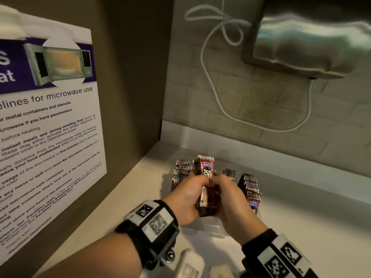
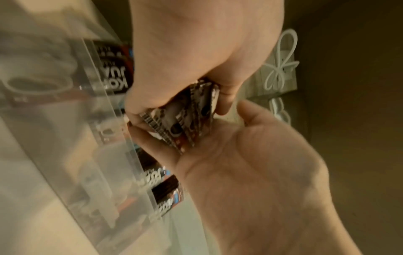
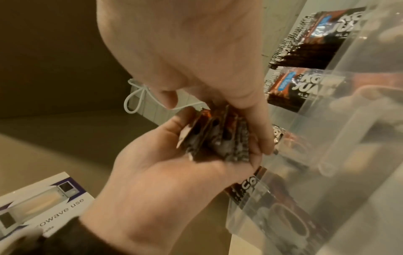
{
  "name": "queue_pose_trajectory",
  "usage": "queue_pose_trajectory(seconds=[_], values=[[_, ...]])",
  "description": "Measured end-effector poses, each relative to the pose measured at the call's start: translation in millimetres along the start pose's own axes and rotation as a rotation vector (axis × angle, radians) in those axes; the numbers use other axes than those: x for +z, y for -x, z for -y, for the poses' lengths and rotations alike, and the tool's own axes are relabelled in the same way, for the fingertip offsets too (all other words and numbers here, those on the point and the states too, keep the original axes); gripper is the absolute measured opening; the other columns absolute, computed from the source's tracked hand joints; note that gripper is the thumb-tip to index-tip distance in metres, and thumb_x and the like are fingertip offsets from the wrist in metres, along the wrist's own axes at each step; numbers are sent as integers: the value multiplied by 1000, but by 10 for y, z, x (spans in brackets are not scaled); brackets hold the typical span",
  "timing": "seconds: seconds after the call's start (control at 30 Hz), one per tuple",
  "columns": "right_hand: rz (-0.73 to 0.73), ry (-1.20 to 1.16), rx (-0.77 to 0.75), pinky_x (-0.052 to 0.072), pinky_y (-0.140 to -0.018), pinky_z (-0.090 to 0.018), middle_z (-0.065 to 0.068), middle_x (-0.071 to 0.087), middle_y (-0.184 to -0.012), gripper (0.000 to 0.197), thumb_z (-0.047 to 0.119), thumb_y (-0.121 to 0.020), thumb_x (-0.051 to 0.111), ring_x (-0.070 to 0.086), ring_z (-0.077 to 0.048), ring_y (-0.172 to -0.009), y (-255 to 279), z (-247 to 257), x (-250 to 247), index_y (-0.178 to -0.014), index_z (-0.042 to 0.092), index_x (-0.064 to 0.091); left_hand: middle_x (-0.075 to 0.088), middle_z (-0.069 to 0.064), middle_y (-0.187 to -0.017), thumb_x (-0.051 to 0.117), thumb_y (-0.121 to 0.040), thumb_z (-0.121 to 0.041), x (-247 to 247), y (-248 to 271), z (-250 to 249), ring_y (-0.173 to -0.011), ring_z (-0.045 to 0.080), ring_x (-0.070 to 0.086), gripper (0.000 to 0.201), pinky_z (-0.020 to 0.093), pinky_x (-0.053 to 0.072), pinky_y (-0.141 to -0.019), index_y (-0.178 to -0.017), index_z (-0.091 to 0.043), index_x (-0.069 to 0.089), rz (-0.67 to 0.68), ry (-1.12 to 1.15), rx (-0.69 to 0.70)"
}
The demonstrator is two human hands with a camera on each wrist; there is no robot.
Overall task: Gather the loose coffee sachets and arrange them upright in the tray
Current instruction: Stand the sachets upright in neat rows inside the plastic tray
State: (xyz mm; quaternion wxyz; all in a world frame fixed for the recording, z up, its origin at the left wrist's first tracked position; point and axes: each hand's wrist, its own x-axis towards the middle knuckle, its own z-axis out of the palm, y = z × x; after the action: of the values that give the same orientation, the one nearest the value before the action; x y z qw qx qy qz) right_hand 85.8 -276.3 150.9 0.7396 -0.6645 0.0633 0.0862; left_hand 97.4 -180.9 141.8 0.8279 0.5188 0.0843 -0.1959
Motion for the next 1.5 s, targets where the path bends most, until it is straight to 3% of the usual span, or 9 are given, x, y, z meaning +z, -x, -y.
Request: queue_pose_trajectory(seconds=[0.27, 0.47, 0.67, 0.8, 0.97, 1.1, 1.27, 1.33, 1.5], values=[[-7, 261, 5, 53, -80, -44, -14, 66, -96, 22, 8, -95, 38, 65, -27, -91, -27, -1, -108, -101, 15, 58, 63, 5, -63, 52, -87, -35, 210, -26, -11, -59, 20, 61, 35, 28, 48, -63, -64, -13, 66, 56, 33, -129], [7, 236, 45, 47, -71, -38, -11, 62, -81, 19, 4, -90, 44, 60, -25, -77, -97, 7, -101, -100, 5, 59, 65, 7, -69, 52, -90, -32, 185, -86, 11, -65, 21, 62, 26, 28, 50, -63, -80, -12, 67, -22, -11, -90], [-3, 215, 34, 52, -74, -43, -15, 65, -91, 21, 3, -90, 44, 63, -28, -84, -121, -30, -54, -105, 6, 58, 64, 6, -70, 53, -90, -32, 161, -112, 3, -64, 21, 62, 25, 28, 50, -62, -82, -13, 67, -63, -29, -66], [-20, 233, 29, 47, -51, -28, -15, 61, -88, 17, 4, -91, 46, 59, -25, -76, -127, 1, -46, -105, 7, 55, 60, 6, -73, 46, -87, -36, 149, -159, -14, -63, 21, 57, 30, 27, 45, -62, -79, -14, 65, -76, -6, -71], [-6, 256, 71, 54, -87, -53, -16, 65, -97, 14, 6, -93, 44, 64, -30, -96, -127, -21, -42, -98, 13, 56, 64, 8, -69, 43, -93, -31, 90, -189, 32, -63, 22, 61, 33, 28, 48, -60, -84, -11, 67, -68, -21, -99], [19, 244, 137, 53, -90, -52, -15, 65, -102, 14, 8, -95, 43, 63, -28, -98, -150, -29, -51, -95, 17, 53, 68, 17, -95, 45, -94, -31, 58, -238, 25, -80, 27, 63, 36, 33, 50, -67, -107, -6, 68, -90, -70, -132], [23, 253, 197, 51, -91, -50, -13, 64, -93, 14, 13, -97, 41, 64, -28, -93, -196, -30, -40, -95, 16, 55, 64, 21, -102, 45, -94, -31, 57, -296, 27, -89, 32, 62, 37, 40, 51, -78, -110, -4, 64, -131, -49, -166], [21, 234, 220, 53, -86, -45, -8, 61, -84, 15, 13, -98, 41, 61, -23, -81, -228, -25, -49, -95, 15, 56, 65, 21, -100, 45, -94, -30, 56, -317, 27, -90, 33, 62, 35, 42, 51, -82, -106, -3, 63, -149, -34, -174], [31, 224, 275, 48, -70, -34, -6, 57, -76, 15, 14, -97, 41, 56, -20, -72, -290, -39, -38, -94, 14, 56, 63, 16, -81, 44, -95, -27, 51, -320, 27, -74, 29, 61, 30, 36, 50, -67, -95, -4, 63, -148, 4, -170]])
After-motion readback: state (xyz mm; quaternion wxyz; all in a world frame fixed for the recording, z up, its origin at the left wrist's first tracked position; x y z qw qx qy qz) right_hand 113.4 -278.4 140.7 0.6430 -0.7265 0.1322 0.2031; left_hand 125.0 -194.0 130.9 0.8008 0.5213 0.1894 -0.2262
